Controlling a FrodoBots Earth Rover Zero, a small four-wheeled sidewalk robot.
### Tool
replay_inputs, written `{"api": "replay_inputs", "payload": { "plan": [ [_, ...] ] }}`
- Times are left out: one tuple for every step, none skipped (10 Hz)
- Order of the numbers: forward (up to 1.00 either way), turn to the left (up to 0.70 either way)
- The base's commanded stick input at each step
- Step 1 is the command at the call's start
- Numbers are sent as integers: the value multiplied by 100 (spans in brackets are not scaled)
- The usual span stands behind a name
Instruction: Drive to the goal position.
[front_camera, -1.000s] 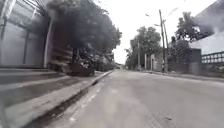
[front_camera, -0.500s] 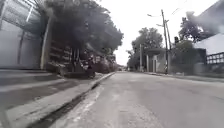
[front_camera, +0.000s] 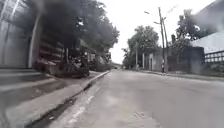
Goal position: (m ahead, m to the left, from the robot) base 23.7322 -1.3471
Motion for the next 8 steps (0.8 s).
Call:
{"api": "replay_inputs", "payload": {
  "plan": [
    [70,0],
    [70,0],
    [70,0],
    [70,0],
    [70,0],
    [70,0],
    [70,0],
    [70,0]
  ]
}}
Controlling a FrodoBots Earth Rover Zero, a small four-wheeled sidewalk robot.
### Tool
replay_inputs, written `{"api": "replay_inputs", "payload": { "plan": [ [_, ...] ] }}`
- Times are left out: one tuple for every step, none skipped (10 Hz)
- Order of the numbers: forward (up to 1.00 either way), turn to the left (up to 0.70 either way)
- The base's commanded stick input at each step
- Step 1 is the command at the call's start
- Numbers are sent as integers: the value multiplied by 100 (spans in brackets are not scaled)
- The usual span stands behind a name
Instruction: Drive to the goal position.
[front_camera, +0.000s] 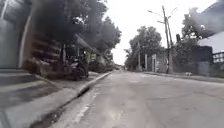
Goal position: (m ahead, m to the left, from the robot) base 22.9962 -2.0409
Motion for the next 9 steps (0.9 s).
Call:
{"api": "replay_inputs", "payload": {
  "plan": [
    [70,0],
    [70,0],
    [70,0],
    [70,0],
    [70,0],
    [70,0],
    [70,0],
    [70,0],
    [70,0]
  ]
}}
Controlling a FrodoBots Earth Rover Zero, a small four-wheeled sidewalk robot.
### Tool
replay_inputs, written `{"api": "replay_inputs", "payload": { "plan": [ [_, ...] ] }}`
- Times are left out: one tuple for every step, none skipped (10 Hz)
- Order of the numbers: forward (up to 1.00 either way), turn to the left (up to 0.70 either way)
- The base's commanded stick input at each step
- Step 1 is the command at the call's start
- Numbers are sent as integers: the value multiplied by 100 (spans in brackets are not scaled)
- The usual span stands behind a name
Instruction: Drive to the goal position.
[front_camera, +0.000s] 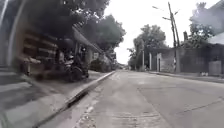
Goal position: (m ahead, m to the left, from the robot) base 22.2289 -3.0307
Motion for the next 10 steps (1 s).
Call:
{"api": "replay_inputs", "payload": {
  "plan": [
    [70,0],
    [70,0],
    [70,0],
    [70,0],
    [70,0],
    [70,0],
    [70,0],
    [70,-2],
    [70,-34],
    [70,-34]
  ]
}}
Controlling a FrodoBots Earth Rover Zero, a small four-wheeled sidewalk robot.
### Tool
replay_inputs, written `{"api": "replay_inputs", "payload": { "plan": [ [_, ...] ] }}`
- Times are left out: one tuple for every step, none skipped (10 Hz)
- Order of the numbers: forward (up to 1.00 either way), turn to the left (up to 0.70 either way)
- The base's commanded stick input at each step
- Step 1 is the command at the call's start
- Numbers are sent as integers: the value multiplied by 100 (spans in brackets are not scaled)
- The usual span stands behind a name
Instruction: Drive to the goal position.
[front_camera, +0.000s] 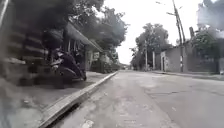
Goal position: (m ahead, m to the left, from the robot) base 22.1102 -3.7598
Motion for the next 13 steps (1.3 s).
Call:
{"api": "replay_inputs", "payload": {
  "plan": [
    [70,-24],
    [70,-6],
    [70,0],
    [70,0],
    [70,0],
    [70,0],
    [70,0],
    [70,0],
    [70,0],
    [70,0],
    [70,0],
    [70,0],
    [70,0]
  ]
}}
